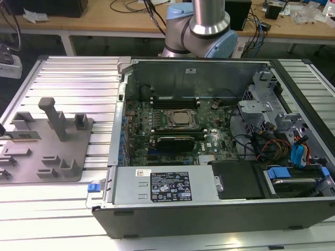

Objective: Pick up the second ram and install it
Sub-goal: 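Pick up the second ram and move it above second insertion slot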

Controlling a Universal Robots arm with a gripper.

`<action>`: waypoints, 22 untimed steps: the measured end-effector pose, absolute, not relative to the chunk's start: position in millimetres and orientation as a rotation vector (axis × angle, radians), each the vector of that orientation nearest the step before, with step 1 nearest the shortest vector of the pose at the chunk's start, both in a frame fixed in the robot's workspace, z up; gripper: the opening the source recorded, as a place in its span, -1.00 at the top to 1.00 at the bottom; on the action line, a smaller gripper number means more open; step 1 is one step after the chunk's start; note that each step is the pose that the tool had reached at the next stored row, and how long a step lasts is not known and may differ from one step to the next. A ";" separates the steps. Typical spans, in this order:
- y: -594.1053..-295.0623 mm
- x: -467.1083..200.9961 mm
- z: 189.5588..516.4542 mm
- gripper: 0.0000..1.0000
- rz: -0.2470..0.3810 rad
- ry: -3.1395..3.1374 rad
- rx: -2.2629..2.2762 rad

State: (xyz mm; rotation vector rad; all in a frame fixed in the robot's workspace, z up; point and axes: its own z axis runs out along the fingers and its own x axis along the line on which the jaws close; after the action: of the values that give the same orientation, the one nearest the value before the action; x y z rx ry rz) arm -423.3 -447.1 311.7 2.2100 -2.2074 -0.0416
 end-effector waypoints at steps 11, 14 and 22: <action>-447.1 -423.3 330.8 0.82 -0.042 -2.207 2.210; -447.1 -423.3 334.4 0.82 -0.042 -2.207 2.210; -447.1 -423.3 348.6 0.82 -0.042 -2.207 2.210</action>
State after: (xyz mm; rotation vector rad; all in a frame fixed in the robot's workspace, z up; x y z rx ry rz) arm -423.3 -447.1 348.6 2.2101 -2.2074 -0.0415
